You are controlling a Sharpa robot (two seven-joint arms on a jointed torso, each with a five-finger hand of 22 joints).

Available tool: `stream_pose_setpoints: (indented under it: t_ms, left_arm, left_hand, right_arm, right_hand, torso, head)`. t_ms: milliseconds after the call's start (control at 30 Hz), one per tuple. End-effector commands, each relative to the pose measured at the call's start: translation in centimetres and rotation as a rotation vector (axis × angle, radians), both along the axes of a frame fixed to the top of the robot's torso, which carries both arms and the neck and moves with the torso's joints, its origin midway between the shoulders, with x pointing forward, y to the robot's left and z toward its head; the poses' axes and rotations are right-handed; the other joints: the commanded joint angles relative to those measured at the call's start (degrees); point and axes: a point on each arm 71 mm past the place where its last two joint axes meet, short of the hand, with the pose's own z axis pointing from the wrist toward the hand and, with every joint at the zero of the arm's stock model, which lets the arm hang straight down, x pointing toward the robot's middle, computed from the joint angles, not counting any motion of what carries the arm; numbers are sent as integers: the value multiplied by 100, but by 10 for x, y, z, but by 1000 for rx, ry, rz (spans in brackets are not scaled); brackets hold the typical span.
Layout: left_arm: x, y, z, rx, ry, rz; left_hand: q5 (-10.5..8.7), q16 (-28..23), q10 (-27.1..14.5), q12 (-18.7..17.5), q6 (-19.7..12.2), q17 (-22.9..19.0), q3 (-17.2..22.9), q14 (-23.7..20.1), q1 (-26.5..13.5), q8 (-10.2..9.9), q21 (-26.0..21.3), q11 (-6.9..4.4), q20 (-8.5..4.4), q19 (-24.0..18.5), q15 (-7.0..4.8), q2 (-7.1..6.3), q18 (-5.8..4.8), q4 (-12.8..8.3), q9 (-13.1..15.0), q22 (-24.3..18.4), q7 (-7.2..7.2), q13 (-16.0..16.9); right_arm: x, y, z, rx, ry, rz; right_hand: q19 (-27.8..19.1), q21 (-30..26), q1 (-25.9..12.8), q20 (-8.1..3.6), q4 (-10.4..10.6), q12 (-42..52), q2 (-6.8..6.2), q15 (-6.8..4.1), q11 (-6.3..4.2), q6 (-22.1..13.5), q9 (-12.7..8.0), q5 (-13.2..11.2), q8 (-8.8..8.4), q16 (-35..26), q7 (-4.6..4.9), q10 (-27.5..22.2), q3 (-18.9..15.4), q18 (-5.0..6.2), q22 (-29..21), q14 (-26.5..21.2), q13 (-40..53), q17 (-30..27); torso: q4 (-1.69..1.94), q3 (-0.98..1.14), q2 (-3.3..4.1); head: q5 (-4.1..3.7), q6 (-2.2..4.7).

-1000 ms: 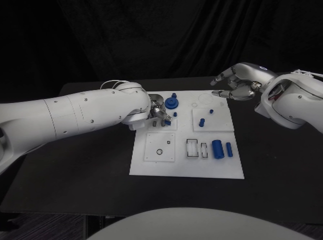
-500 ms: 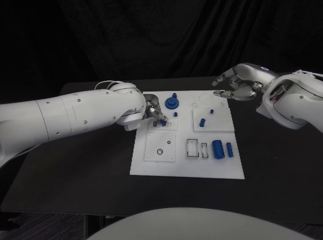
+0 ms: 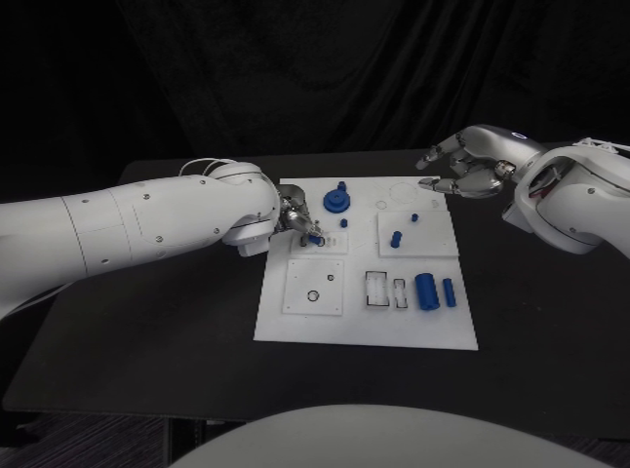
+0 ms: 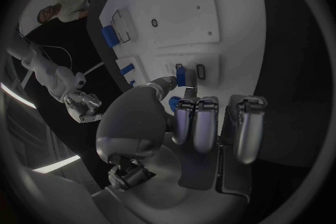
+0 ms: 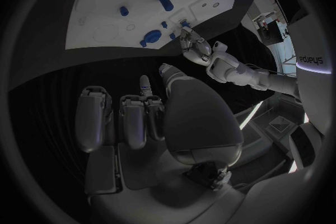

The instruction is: Assemble the parts on the task board

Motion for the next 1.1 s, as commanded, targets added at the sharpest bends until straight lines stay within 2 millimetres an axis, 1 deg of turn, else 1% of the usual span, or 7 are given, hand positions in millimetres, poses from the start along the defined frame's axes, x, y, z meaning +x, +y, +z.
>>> stream_pose_setpoints:
  t_ms: [33,233,467,600,700,833,1100]
  left_arm:
    - [-1,-2,0,-2,-4,-6]
    - [-1,-3,-1,-1,-1,-11]
    - [-1,-6,0,-6,-5,-16]
    - [-1,-9,0,-8,-6,-21]
    - [-1,-11,0,-9,-5,-26]
    - [-2,-12,-1,-6,0,-31]
    - [-1,-12,-1,0,6,-32]
  left_hand:
    - [12,15,597,15,-3,1509,116,605,-78,-34,23,31,27,603,55,6,-36,-77,7,1509,-18,1502]
    - [11,15,597,15,-2,1509,143,605,-91,-60,23,34,29,603,57,13,-36,-90,9,1509,-14,1502]
    - [3,15,597,15,-2,1509,165,605,-110,-85,23,38,31,603,60,22,-36,-95,12,1509,-9,1502]
    - [2,15,597,15,0,1509,171,605,-115,-91,23,39,32,603,61,26,-36,-95,12,1509,-7,1502]
    - [1,15,597,15,1,1509,180,605,-121,-99,23,40,33,603,62,32,-36,-97,14,1509,-6,1502]
    - [1,15,597,15,1,1509,180,605,-121,-99,23,40,33,603,62,32,-36,-97,14,1509,-6,1502]
    - [2,15,597,15,2,1509,189,605,-124,-106,23,41,33,603,62,37,-36,-101,15,1509,-5,1502]
  right_arm:
    - [0,-2,-2,-7,13,-23]
    - [0,-2,-3,-8,17,-24]
    - [1,-2,-4,-11,21,-25]
    - [1,-2,-4,-11,22,-25]
    - [1,-2,-4,-12,23,-25]
    - [0,-2,-4,-13,25,-27]
    - [1,-3,-4,-14,27,-30]
  right_hand:
    - [138,-21,57,42,-21,-36,-21,50,55,41,-5,7,22,-30,14,164,19,20,1185,467,950,884]
    - [138,-21,57,42,-21,-36,-21,50,55,41,-5,7,22,-30,14,164,19,20,1185,467,950,884]
    - [131,-36,61,43,-23,-51,-22,50,55,47,-9,7,22,-39,14,155,20,23,1181,464,936,872]
    - [131,-36,61,43,-23,-51,-22,50,55,47,-9,7,22,-39,14,155,20,23,1181,464,936,872]
    - [131,-36,61,43,-23,-51,-22,50,55,47,-9,7,22,-39,14,155,20,23,1181,464,936,872]
    - [131,-36,61,43,-23,-51,-22,50,55,47,-9,7,22,-39,14,155,20,23,1181,464,936,872]
    - [131,-37,61,43,-22,-66,-22,51,55,51,-11,7,22,-41,15,145,20,24,1180,464,922,869]
  torso:
    - [3,1,0]
    - [8,1,-1]
    - [-14,-4,3]
    - [-6,-4,1]
    - [4,1,0]
    - [-3,9,0]
    - [-13,9,7]
  head:
    - [-15,1]
    - [-11,1]
    - [28,1]
    - [10,1]
    - [-7,1]
    - [1,1]
    - [27,1]
